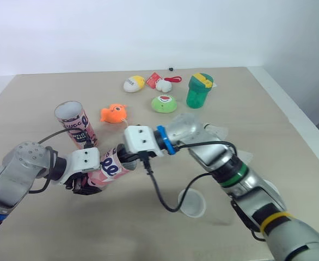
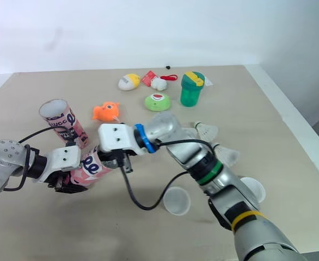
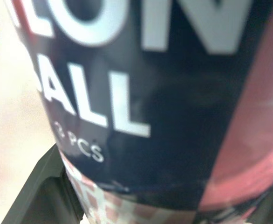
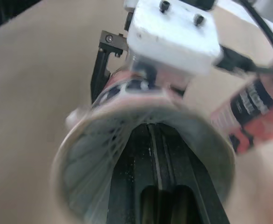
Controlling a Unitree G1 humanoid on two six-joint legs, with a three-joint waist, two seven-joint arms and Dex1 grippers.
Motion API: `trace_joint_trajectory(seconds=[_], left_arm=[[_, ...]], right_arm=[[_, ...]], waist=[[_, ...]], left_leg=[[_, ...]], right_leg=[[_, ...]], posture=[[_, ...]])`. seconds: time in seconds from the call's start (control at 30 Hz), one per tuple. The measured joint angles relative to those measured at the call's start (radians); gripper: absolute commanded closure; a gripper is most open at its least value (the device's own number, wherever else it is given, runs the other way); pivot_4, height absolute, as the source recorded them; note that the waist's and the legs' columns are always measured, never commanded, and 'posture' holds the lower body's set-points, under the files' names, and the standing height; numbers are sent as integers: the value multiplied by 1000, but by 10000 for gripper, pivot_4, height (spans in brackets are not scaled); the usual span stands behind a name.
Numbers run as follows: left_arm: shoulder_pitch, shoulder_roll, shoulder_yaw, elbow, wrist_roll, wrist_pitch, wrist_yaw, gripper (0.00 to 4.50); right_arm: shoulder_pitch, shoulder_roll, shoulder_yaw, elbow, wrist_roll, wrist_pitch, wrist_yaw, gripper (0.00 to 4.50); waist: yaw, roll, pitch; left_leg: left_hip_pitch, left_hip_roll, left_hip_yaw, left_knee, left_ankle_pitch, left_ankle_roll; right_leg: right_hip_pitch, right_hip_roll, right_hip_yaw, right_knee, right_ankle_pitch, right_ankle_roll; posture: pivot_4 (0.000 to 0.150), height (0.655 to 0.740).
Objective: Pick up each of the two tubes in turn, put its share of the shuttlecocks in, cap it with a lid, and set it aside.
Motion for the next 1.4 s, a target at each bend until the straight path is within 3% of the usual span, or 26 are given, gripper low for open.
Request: trace_joint_trajectory(seconds=[0.2,0.43,0.67,0.87,0.9,0.93,1.0,1.2,1.4], left_arm=[[-5,0,-3,5,3,0,-9,9787],[-17,-6,-11,11,3,0,-15,9787],[-20,-47,-1,14,-7,-16,-9,9787],[-25,-172,12,-41,-156,15,2,9787],[-28,-211,26,-46,-186,18,24,9787],[-32,-246,46,-45,-211,23,44,9787],[-37,-301,72,-45,-245,25,79,9787],[-21,-502,84,39,-254,-97,212,9787],[34,-647,45,269,-153,-361,298,9787]], right_arm=[[-25,71,50,90,-70,-44,36,44770],[-30,48,12,58,-56,-5,68,44770],[-13,-141,-198,-147,112,176,125,44770],[128,-349,-393,-345,318,416,146,44770],[177,-389,-432,-375,362,467,142,39959],[216,-424,-459,-397,387,496,139,38353],[270,-473,-495,-424,410,526,130,30953],[486,-605,-569,-545,457,547,96,2149],[658,-640,-495,-588,353,437,48,1013]], waist=[[-1,1,0],[1,0,0],[3,0,1],[-1,-8,6],[-1,-9,6],[-1,-9,6],[-3,-9,6],[-1,-10,7],[-4,-11,8]], left_leg=[[0,1,-1,0,0,0],[0,1,-1,0,0,0],[-1,0,-2,0,0,0],[-5,1,-3,0,0,0],[-6,1,-4,0,-1,1],[-6,1,-4,0,-1,1],[-6,0,-4,0,-2,3],[-6,0,-5,1,-3,4],[-6,0,-4,1,-3,4]], right_leg=[[0,2,-1,1,0,-2],[0,1,-1,1,0,-2],[0,0,-1,0,0,-1],[-2,0,-2,-1,-2,-2],[-3,0,-2,-1,-2,-2],[-3,0,-3,-1,-2,-2],[-4,1,-3,-1,-2,-3],[-2,1,-3,-1,-2,-2],[-2,1,-2,-2,-1,-1]], posture=[[1500,7400],[1500,7400],[1500,7400],[1500,7400],[1500,7400],[1500,7400],[1500,7400],[1500,7400],[1500,7400]])
